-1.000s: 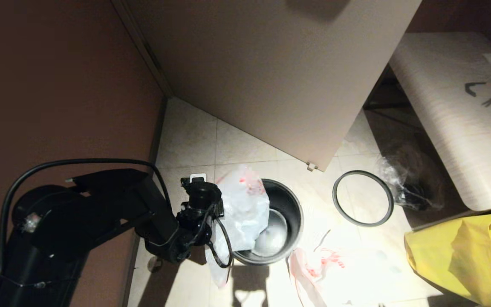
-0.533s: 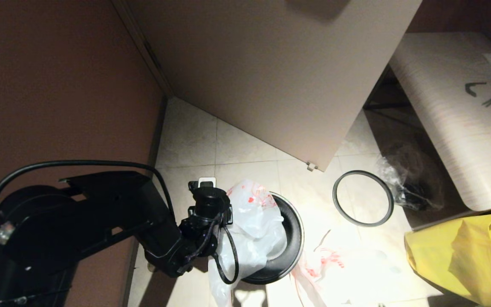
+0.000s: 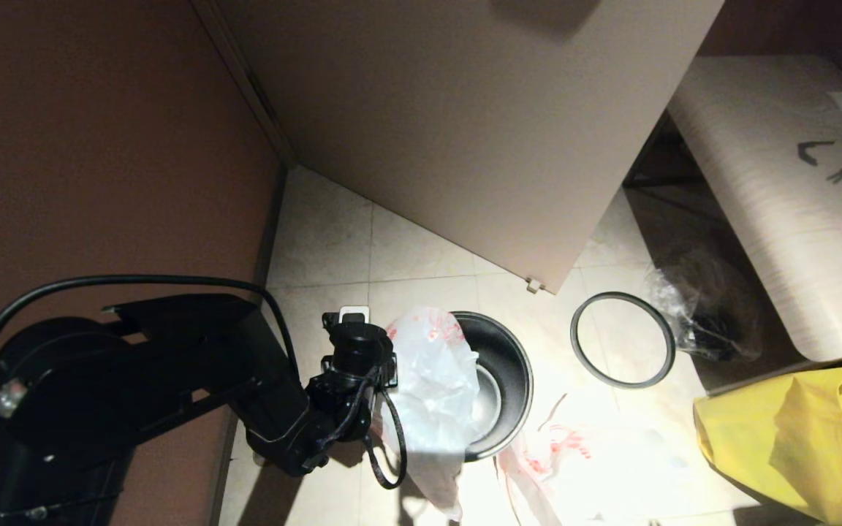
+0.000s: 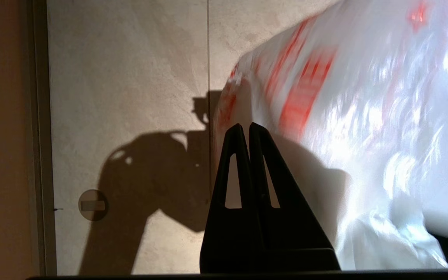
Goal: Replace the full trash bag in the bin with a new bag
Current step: Put the new garbage bag on the trash can
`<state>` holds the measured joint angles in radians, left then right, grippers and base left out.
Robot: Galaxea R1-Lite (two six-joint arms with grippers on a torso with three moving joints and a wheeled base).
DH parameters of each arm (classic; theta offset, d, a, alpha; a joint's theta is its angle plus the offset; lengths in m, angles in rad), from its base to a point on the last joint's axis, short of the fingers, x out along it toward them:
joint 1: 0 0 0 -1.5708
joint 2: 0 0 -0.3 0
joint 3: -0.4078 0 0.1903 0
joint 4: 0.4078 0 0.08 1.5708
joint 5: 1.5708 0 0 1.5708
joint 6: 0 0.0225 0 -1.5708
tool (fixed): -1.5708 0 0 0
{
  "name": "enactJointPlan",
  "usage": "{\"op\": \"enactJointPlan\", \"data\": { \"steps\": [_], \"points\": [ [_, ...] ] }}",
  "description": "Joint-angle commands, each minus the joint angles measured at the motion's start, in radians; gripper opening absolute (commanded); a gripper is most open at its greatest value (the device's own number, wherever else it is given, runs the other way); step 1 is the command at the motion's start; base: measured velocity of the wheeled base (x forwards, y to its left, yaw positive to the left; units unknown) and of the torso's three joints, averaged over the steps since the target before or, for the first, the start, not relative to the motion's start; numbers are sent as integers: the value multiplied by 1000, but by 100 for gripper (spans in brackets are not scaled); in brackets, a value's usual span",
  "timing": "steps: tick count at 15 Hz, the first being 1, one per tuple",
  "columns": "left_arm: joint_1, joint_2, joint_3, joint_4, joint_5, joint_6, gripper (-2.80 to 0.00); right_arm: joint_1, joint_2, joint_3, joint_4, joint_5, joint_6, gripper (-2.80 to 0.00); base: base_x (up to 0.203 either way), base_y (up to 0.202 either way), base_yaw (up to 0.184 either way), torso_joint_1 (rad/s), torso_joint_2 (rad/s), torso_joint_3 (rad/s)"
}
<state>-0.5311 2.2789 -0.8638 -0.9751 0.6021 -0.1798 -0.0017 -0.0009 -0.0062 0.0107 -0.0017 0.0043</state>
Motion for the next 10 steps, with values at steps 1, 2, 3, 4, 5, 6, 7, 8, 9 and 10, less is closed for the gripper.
{"op": "enactJointPlan", "data": {
  "steps": [1,2,3,4,5,6,7,8,9,10],
  "points": [
    [5,1,6,-5,1,-1,-280,0,1,0,0,0,0,-280,0,0,0,0,0,0],
    [7,-1,8,-5,-2,-1,-280,0,1,0,0,0,0,-280,0,0,0,0,0,0],
    [10,0,8,-4,-5,-1,-280,0,1,0,0,0,0,-280,0,0,0,0,0,0],
    [8,2,12,2,-17,-1,-280,0,1,0,0,0,0,-280,0,0,0,0,0,0],
    [8,4,20,7,-33,-1,-280,0,1,0,0,0,0,-280,0,0,0,0,0,0],
    [11,5,22,7,-36,-3,-280,0,1,0,0,0,0,-280,0,0,0,0,0,0],
    [18,7,22,7,-37,-3,-280,0,1,0,0,0,0,-280,0,0,0,0,0,0],
    [28,10,22,7,-40,-3,-280,0,1,0,0,0,0,-280,0,0,0,0,0,0],
    [35,9,23,7,-42,-4,-280,0,1,0,0,0,0,-280,0,0,0,0,0,0],
    [39,6,32,7,-47,-4,-280,0,1,0,0,0,0,-280,0,0,0,0,0,0]
  ]
}}
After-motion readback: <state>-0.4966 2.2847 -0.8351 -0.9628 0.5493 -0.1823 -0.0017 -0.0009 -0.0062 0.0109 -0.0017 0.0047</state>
